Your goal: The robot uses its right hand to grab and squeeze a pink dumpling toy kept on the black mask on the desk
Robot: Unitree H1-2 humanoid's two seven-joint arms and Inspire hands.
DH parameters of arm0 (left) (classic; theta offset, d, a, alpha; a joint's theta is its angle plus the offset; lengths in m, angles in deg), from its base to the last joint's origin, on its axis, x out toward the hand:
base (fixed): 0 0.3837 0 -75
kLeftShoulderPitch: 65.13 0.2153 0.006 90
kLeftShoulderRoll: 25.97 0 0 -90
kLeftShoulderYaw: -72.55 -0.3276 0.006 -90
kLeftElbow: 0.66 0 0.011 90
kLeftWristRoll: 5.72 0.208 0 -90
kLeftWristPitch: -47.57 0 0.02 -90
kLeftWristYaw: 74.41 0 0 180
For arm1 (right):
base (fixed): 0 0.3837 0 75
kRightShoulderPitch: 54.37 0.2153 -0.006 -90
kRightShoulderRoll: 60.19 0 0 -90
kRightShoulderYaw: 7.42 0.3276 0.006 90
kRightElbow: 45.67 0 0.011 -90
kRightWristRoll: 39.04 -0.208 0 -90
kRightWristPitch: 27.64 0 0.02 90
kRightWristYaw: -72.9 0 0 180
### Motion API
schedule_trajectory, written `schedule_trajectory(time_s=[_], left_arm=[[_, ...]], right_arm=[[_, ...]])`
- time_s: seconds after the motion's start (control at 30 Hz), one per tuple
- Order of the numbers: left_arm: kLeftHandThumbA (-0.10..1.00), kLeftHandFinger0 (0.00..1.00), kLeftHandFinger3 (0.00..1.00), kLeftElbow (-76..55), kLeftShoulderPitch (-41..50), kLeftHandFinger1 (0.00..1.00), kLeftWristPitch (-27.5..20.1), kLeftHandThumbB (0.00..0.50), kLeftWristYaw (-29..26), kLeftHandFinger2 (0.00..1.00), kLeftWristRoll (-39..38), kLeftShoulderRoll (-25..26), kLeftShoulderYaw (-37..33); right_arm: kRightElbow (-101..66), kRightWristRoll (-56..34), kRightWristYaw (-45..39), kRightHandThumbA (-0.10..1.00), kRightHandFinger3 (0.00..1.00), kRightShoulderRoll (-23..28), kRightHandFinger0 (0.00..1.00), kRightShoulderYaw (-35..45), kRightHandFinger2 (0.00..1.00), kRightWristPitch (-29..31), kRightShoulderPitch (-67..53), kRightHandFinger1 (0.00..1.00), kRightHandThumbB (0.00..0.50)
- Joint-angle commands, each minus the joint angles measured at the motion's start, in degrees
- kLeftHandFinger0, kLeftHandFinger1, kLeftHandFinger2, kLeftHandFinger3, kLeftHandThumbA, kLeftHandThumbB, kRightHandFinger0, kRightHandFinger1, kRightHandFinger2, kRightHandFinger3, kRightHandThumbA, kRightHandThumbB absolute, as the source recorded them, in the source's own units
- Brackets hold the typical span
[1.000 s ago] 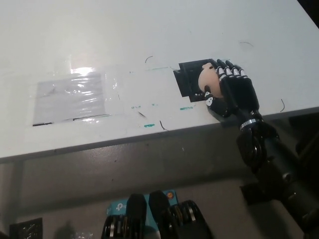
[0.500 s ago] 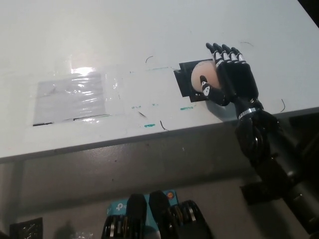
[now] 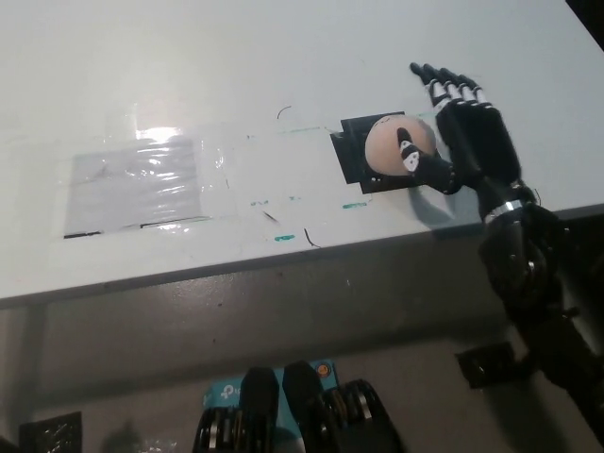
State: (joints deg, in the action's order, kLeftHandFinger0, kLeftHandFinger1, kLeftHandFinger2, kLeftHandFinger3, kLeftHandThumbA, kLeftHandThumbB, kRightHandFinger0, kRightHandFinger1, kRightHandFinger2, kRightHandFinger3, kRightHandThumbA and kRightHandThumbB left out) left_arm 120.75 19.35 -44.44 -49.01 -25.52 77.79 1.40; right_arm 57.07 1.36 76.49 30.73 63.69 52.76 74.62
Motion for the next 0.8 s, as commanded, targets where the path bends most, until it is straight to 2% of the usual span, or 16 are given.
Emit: schedule_trajectory(time_s=[0.0,0.1,0.13,0.17,0.23,0.27,0.3,0.37,0.47,0.5,0.53,0.57,0.6,0.63,0.67,0.77], left_arm=[[1.0,0.0,0.12,-0.9,-0.4,0.04,-1.3,0.5,0.4,0.14,-0.2,2.5,0.4],[1.0,0.0,0.15,-0.8,-0.5,0.04,-1.6,0.5,0.8,0.14,-0.1,2.7,0.1],[1.0,0.0,0.15,-1.1,-0.4,0.04,-1.0,0.5,0.4,0.15,0.0,2.7,0.2],[1.0,0.0,0.16,-1.1,-0.4,0.04,-0.9,0.5,0.3,0.15,-0.1,2.7,0.2],[1.0,0.0,0.15,-0.9,-0.5,0.04,-0.9,0.5,0.3,0.14,-0.3,2.6,0.3],[1.0,0.0,0.15,-0.8,-0.5,0.04,-0.9,0.5,0.3,0.14,-0.3,2.6,0.3],[1.0,0.0,0.16,-1.3,-0.4,0.05,-0.8,0.5,-0.1,0.14,0.1,2.6,0.2],[1.0,0.0,0.16,-1.8,-0.3,0.05,-0.3,0.5,-0.3,0.13,0.1,2.6,0.2],[1.0,0.0,0.17,-1.1,-0.8,0.03,-0.7,0.5,0.1,0.12,0.2,2.7,0.0],[1.0,0.0,0.16,-0.9,-0.9,0.03,-0.8,0.5,0.3,0.12,0.1,2.7,0.0],[1.0,0.0,0.16,-1.0,-1.0,0.03,-0.6,0.5,0.1,0.12,-0.1,2.5,0.0],[1.0,0.0,0.15,-1.1,-1.1,0.02,-0.3,0.5,0.2,0.12,-0.3,2.5,0.1],[1.0,0.0,0.15,-1.0,-1.1,0.02,-0.3,0.5,0.2,0.11,-0.3,2.5,0.1],[1.0,0.0,0.16,-0.7,-1.3,0.02,-0.6,0.5,0.4,0.13,-0.4,2.4,0.1],[1.0,0.0,0.16,-0.5,-1.3,0.03,-1.1,0.5,0.7,0.14,-0.4,2.4,0.1],[1.0,0.0,0.14,-0.7,-1.1,0.02,-1.1,0.5,0.2,0.13,-0.5,2.0,0.3]], right_arm=[[-5.9,-2.7,-4.6,0.41,1.0,1.8,1.0,2.5,1.0,-1.5,0.0,1.0,0.349],[-12.6,-5.3,-6.8,0.41,1.0,3.1,1.0,5.2,1.0,-2.0,-2.7,1.0,0.339],[-13.8,-6.9,-6.6,0.37,1.0,3.1,1.0,6.5,1.0,-1.1,-3.6,1.0,0.339],[-14.4,-7.5,-6.6,0.35,1.0,3.0,1.0,7.0,1.0,-0.7,-4.1,1.0,0.328],[-17.7,-10.9,-7.1,0.31,1.0,3.2,1.0,9.7,1.0,-0.1,-7.2,1.0,0.272],[-17.8,-10.8,-7.3,0.31,1.0,3.1,1.0,9.9,1.0,-0.1,-7.2,1.0,0.271],[-18.6,-12.6,-5.5,0.17,1.0,2.4,1.0,11.8,1.0,1.5,-9.6,1.0,0.229],[-17.1,-14.7,-1.3,0.1,1.0,0.0,1.0,14.5,1.0,4.9,-12.8,1.0,0.205],[-16.3,-16.9,1.0,0.06,1.0,-2.8,1.0,17.3,1.0,7.1,-15.5,1.0,0.192],[-15.5,-18.8,2.1,-0.01,1.0,-4.3,0.88,18.8,1.0,9.0,-16.5,1.0,0.211],[-15.1,-19.5,2.5,-0.03,1.0,-5.1,0.78,19.6,1.0,9.7,-17.1,0.96,0.202],[-13.8,-20.8,3.6,-0.04,0.98,-6.2,0.67,20.7,0.98,11.9,-18.1,0.87,0.198],[-13.6,-20.8,3.5,-0.04,0.96,-6.4,0.64,21.1,0.95,12.3,-18.1,0.83,0.193],[-12.4,-24.8,3.6,-0.04,0.94,-8.7,0.58,23.2,0.86,13.6,-19.8,0.74,0.162],[-11.5,-27.0,4.0,-0.02,0.94,-10.2,0.57,24.4,0.82,14.7,-21.4,0.7,0.16],[-10.1,-28.0,4.4,-0.04,0.95,-11.9,0.51,25.8,0.78,16.5,-23.5,0.63,0.151]])
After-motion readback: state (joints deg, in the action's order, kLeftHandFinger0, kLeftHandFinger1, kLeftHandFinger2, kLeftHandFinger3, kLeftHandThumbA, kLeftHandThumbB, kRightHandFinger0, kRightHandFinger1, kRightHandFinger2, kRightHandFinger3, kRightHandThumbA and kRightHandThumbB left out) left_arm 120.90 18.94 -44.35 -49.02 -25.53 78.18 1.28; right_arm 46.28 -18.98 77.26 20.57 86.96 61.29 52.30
